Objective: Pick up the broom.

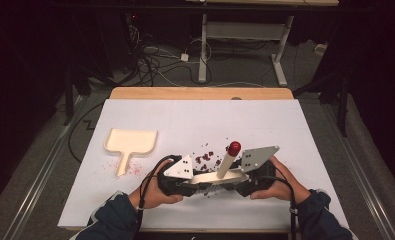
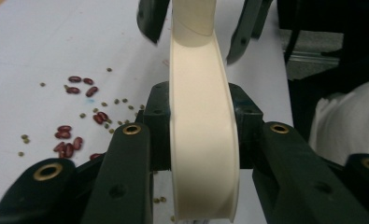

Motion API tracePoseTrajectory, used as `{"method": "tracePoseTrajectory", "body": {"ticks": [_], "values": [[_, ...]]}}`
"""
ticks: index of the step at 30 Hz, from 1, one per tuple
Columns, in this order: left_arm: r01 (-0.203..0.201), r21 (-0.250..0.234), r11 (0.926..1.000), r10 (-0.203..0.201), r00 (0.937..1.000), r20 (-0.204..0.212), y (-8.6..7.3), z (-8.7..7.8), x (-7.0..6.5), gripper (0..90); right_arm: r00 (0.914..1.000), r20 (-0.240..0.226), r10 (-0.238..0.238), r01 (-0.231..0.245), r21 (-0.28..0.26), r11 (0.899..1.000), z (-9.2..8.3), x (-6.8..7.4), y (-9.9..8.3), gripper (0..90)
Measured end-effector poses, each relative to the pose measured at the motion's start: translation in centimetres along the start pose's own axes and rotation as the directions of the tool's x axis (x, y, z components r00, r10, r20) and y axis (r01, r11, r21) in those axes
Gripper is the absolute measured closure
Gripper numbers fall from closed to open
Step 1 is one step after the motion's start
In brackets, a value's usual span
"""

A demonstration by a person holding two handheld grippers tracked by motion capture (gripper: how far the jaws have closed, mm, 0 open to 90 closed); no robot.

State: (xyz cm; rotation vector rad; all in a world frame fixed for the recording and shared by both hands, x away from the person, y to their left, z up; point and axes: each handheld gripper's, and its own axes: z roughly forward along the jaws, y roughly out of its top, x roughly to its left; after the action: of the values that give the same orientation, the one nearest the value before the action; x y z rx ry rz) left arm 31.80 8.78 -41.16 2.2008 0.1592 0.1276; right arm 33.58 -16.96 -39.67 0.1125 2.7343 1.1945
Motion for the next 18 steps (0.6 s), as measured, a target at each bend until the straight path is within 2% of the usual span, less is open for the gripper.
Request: {"method": "tracePoseTrajectory", "body": {"ticks": [2, 3, 5, 6, 7, 9, 10, 11, 12, 13, 15, 16, 18], "values": [[-0.014, 0.002, 0.9999, 0.014, 0.9998, 0.013, 0.0, -0.1, -0.1, 65.8, 0.9997, -0.023, 0.003, -0.003, 0.019, 1.0, 0.9, 0.2, -0.1, 50.7], [-0.012, -0.003, 0.9999, 0.012, 0.9997, 0.02, 0.1, -0.1, -0.1, 65.8, 0.9988, -0.04, -0.03, 0.03, 0.009, 0.999, 1.4, 0.1, -0.1, 53.7], [-0.002, -0.017, 0.9999, 0.002, 0.9997, 0.024, 0.0, -0.3, 0.1, 65.5, 0.9989, -0.046, 0.01, -0.011, -0.003, 1.0, 1.5, 0.2, -0.2, 57.1], [-0.002, -0.017, 0.9999, 0.002, 0.9997, 0.024, 0.0, -0.3, 0.1, 64.9, 0.9979, -0.063, 0.016, -0.017, -0.017, 1.0, 1.5, 0.1, -0.3, 59.1], [0.006, -0.044, 0.999, -0.004, 0.9997, 0.026, 0.0, -0.5, 0.1, 64.4, 0.9974, -0.07, 0.019, -0.021, -0.029, 0.999, 1.4, -0.1, -0.3, 59.5], [0.002, -0.049, 0.9988, -0.001, 0.9997, 0.026, 0.1, -0.6, 0.2, 61.8, 0.9955, -0.092, 0.022, -0.027, -0.05, 0.998, 1.3, -0.1, -0.4, 63.5], [0.006, -0.061, 0.9981, -0.006, 1.0, 0.007, 0.1, -0.7, 0.2, 61.8, 0.9955, -0.092, 0.022, -0.027, -0.05, 0.998, 1.3, -0.1, -0.4, 63.5], [0.022, -0.078, 0.9967, -0.022, 0.9997, -0.006, 0.1, -0.8, 0.3, 53.5, 0.9961, -0.086, 0.021, -0.025, -0.05, 0.998, 1.2, 0.2, -0.2, 67.4], [0.029, -0.085, 0.9959, -0.03, 0.9993, -0.021, 0.1, -0.9, 0.3, 51.5, 0.9973, -0.071, 0.016, -0.02, -0.053, 0.998, 1.2, 0.2, -0.1, 67.6], [0.015, -0.09, 0.9958, -0.023, 0.9958, -0.088, 0.0, -1.3, 0.3, 49.0, 0.9981, -0.061, 0.011, -0.014, -0.055, 0.998, 1.1, 0.1, 0.0, 67.6], [0.033, -0.113, 0.993, -0.052, 0.9851, -0.164, -0.1, -1.9, 0.3, 37.9, 0.9995, -0.033, 0.005, -0.006, -0.053, 0.999, 0.9, -0.2, 0.1, 67.6], [0.042, -0.121, 0.9918, -0.067, 0.9761, -0.207, -0.3, -2.2, 0.2, 32.4, 0.9996, -0.019, 0.022, -0.023, -0.046, 0.999, 0.8, -0.2, 0.1, 67.6], [0.044, -0.134, 0.99, -0.08, 0.9595, -0.27, -0.7, -2.9, 0.2, 27.3, 0.999, 0.01, 0.044, -0.043, -0.049, 0.998, 0.4, -0.5, 0.0, 67.6]]}}
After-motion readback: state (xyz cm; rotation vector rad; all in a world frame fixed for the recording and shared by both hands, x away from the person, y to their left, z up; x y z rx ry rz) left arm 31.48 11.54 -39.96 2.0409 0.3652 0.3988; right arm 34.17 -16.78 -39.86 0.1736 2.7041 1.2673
